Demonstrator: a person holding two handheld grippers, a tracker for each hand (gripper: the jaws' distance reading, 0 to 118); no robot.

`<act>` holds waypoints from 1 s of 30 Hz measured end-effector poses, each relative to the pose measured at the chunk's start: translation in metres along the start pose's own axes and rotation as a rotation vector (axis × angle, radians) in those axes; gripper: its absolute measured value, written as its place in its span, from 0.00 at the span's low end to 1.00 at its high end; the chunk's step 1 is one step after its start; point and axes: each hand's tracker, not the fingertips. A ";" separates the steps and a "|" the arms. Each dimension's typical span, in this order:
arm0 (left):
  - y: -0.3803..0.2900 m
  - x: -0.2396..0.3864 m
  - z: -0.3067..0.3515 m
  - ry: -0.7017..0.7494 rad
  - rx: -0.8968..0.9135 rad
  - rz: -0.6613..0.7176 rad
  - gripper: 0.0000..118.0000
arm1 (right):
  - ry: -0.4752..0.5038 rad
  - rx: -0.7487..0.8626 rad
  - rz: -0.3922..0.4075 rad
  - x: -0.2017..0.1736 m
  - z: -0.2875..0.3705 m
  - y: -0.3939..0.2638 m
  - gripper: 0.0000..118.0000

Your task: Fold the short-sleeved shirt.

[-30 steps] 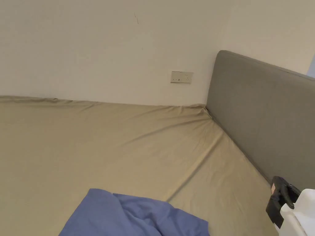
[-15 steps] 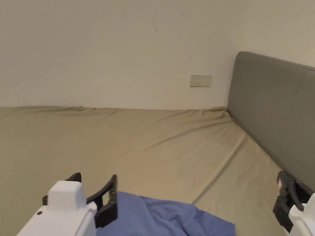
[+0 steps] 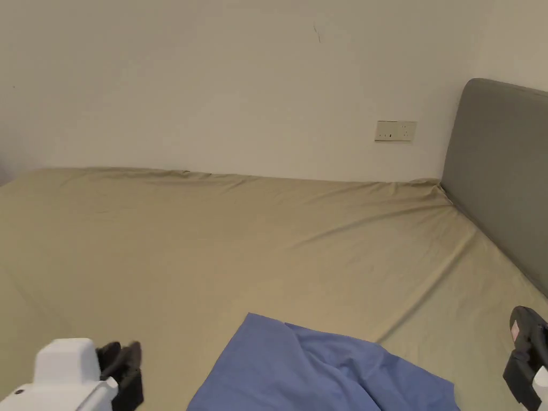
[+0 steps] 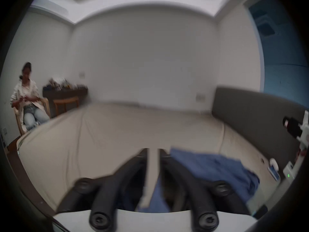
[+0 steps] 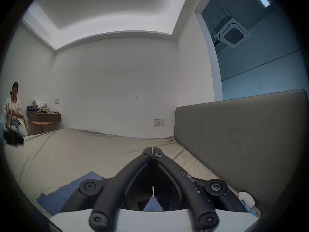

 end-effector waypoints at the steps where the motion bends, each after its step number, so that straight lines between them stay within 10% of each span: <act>1: -0.012 0.000 -0.014 -0.014 -0.105 -0.004 0.62 | -0.001 -0.009 -0.001 0.001 0.001 -0.002 0.00; 2: -0.029 0.002 -0.030 -0.038 -0.209 -0.019 0.88 | -0.004 -0.019 0.001 0.002 0.001 -0.006 0.00; 4: -0.070 -0.002 -0.059 -0.053 -0.340 -0.039 0.96 | -0.010 -0.045 0.000 0.003 0.003 -0.014 0.00; 13: -0.154 -0.003 -0.098 0.036 -0.577 0.004 0.68 | -0.026 -0.194 0.025 0.015 0.011 -0.055 0.01; 16: -0.134 0.011 -0.082 0.031 -0.562 -0.001 0.20 | -0.030 -0.250 0.028 0.020 0.007 -0.068 0.05; 20: -0.137 0.010 -0.086 -0.014 -0.553 0.032 0.07 | -0.036 -0.399 -0.007 0.039 -0.007 -0.090 0.36; 23: -0.132 0.011 -0.080 -0.024 -0.524 0.027 0.07 | -0.062 -0.629 -0.019 0.064 -0.029 -0.122 1.00; 30: -0.122 0.013 -0.069 -0.033 -0.517 0.037 0.07 | -0.080 -0.989 -0.067 0.104 -0.062 -0.208 0.91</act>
